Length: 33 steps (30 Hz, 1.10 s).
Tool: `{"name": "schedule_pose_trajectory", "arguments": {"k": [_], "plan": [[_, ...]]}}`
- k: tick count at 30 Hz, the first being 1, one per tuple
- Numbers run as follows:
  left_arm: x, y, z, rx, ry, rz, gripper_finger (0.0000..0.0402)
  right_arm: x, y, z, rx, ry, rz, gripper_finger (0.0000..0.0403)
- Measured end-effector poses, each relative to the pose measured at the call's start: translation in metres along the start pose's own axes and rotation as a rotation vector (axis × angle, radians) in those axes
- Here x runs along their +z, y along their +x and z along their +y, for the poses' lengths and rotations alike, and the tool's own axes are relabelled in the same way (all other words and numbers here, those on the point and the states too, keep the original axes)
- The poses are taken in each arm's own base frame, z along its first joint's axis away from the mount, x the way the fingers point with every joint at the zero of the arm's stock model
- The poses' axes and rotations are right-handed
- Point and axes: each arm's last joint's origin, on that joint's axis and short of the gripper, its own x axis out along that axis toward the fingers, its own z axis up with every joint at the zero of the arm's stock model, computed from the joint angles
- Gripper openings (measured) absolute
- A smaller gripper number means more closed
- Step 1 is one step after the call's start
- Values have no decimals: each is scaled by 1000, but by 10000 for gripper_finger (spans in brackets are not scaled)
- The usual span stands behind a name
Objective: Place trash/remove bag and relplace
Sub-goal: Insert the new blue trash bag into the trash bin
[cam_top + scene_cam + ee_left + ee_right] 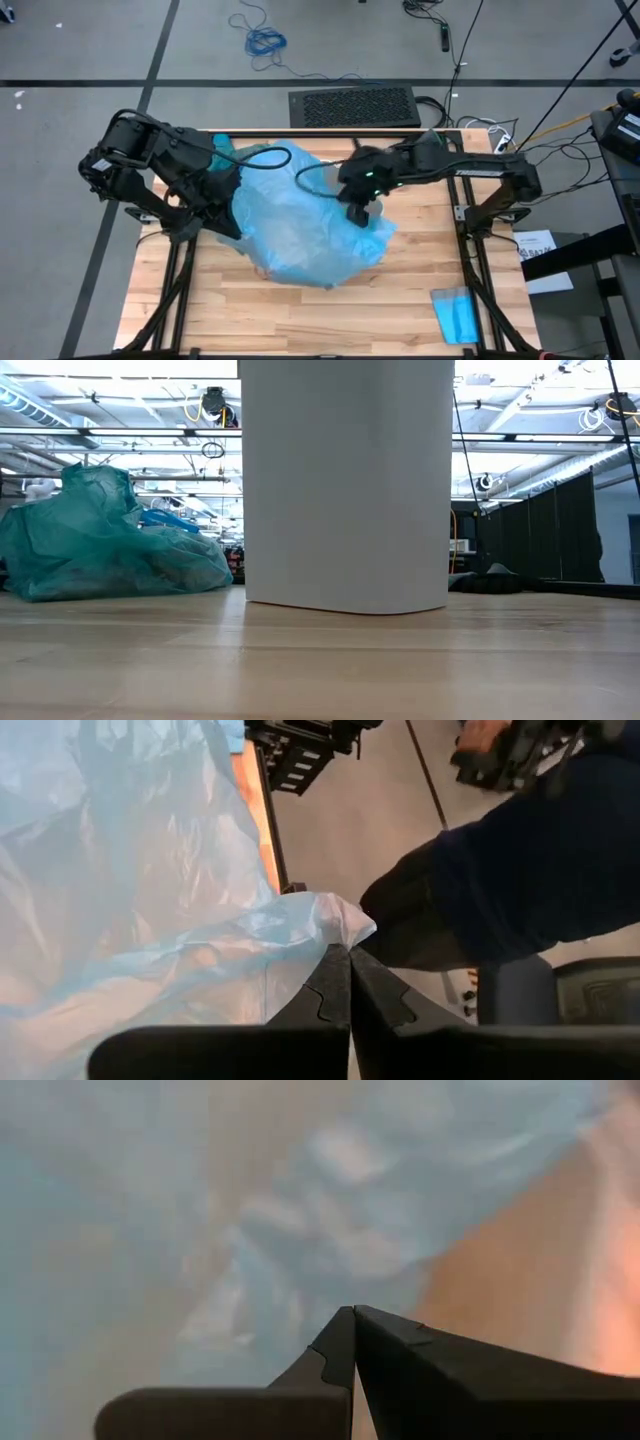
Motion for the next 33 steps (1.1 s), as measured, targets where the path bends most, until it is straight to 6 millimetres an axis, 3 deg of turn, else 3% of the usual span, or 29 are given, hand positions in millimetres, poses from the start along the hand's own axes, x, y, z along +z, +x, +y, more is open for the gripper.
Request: {"name": "schedule_pose_trajectory", "arguments": {"k": [5, 9, 19, 27, 33], "plan": [[1, 1, 0, 1, 31, 2, 0, 5, -57, 11, -69, -8, -215, 0], [6, 8, 3, 3, 81, -4, 0, 13, -94, 29, 21, -63, -347, 0], [15, 11, 10, 22, 140, -36, 0, -48, -124, 75, 3, -16, -18, 0], [16, 9, 14, 39, 128, -50, 0, -86, -125, 106, -19, 61, 96, 0], [26, 7, 13, 29, 195, -145, 0, -112, -77, 116, -51, 65, 157, 0]]}}
